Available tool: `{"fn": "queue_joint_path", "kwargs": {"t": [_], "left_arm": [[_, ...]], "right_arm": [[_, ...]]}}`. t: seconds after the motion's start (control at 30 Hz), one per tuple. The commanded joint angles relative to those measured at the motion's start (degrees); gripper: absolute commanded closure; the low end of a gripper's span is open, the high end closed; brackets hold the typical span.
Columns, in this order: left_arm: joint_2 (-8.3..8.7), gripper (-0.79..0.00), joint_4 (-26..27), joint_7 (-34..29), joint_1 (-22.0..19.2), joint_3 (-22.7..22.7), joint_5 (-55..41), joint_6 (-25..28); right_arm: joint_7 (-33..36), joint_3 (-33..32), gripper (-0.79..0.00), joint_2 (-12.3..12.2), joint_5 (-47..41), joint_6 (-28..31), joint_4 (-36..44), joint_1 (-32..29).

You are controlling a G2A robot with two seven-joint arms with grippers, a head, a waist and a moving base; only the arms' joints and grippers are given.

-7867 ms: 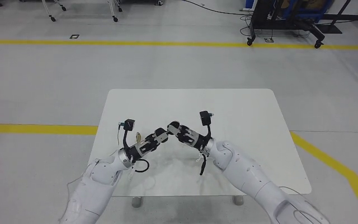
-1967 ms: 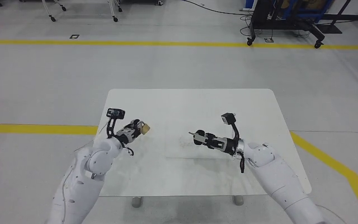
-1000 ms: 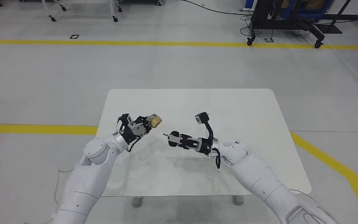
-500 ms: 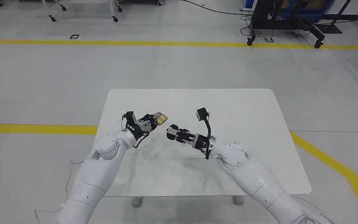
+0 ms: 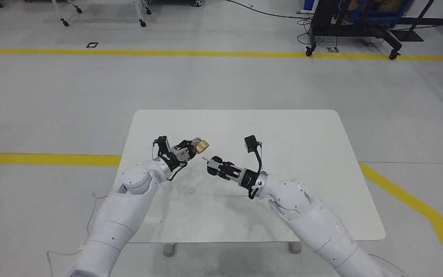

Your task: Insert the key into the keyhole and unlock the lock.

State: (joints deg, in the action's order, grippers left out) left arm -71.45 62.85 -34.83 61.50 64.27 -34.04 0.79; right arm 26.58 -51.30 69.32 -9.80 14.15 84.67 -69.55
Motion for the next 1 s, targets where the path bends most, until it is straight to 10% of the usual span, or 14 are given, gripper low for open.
{"fn": "queue_joint_path", "kwargs": {"t": [0.0, 0.43, 0.97], "left_arm": [[0.00, 0.000, 0.5, 0.5, 0.3, 0.2, 0.1, 0.0], [-0.16, 0.000, 3.4, 3.0, 1.7, -0.6, 6.1, 3.1], [-0.38, 0.000, 3.2, 2.2, 1.9, 0.0, 6.8, 3.4]], "right_arm": [[-0.6, -0.2, 0.000, 0.2, -3.2, -2.8, -0.6, 0.2], [-12.0, 1.2, 0.000, 1.6, -3.6, -15.2, 2.9, -2.4], [-15.5, 1.9, 0.000, 3.9, -6.7, -13.6, -1.0, -0.5]]}}
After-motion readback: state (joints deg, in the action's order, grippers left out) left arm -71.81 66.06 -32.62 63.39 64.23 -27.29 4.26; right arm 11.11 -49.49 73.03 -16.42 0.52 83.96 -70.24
